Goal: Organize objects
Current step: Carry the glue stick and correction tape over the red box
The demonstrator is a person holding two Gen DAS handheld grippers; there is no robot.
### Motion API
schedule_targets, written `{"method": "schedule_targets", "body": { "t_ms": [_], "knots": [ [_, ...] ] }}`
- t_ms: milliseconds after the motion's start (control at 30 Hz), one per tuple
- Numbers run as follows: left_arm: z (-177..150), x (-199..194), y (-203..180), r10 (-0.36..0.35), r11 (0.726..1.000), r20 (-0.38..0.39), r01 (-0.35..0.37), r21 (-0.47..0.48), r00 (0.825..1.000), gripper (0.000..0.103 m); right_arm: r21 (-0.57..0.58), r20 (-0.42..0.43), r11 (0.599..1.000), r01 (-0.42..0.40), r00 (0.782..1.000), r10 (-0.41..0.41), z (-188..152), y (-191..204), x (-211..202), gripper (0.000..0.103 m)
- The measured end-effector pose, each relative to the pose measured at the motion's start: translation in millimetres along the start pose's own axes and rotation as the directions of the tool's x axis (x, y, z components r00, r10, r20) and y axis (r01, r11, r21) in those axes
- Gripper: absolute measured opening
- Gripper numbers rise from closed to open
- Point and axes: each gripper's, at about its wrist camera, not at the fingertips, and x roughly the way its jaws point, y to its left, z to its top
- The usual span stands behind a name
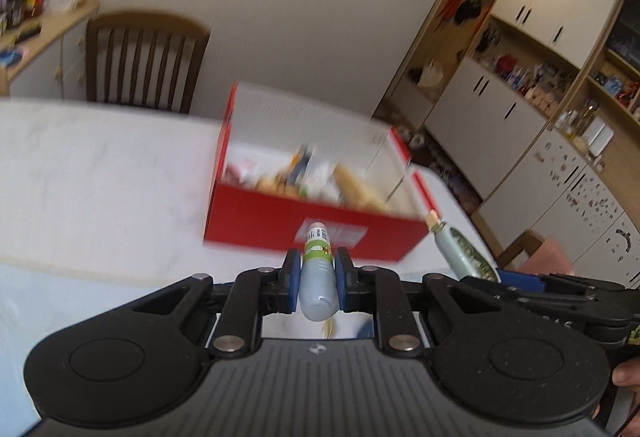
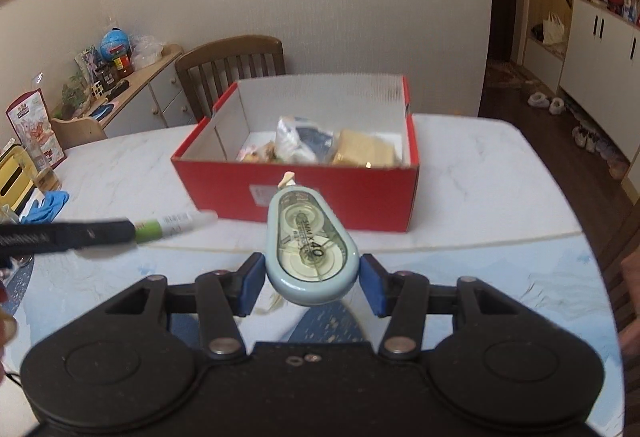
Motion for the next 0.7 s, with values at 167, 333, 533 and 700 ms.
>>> {"method": "schedule_targets", "body": {
  "t_ms": [167,333,533,700],
  "knots": [
    [30,11,-13,0.026,0.998,0.056,-0.029,0.058,0.998,0.016,-0.020,0.048,1.000,0.019,0.999,-0.018,28,-6,4,0.051],
    [51,37,-20,0.080,0.991,0.076,-0.088,0.100,0.994,0.016,-0.034,0.050,0.999,0.024,0.999,-0.023,54,-13,23,0.051],
    [70,79,-22,0.138,0.975,0.083,-0.150,0.162,0.987,0.016,-0.081,0.023,0.994,0.076,0.997,-0.074,78,-21,68,0.051],
    [76,118,-23,0.189,0.957,0.049,-0.195,0.214,0.981,0.016,-0.092,-0.023,0.991,0.096,0.995,-0.099,91,-24,110,0.051]
  ]
}}
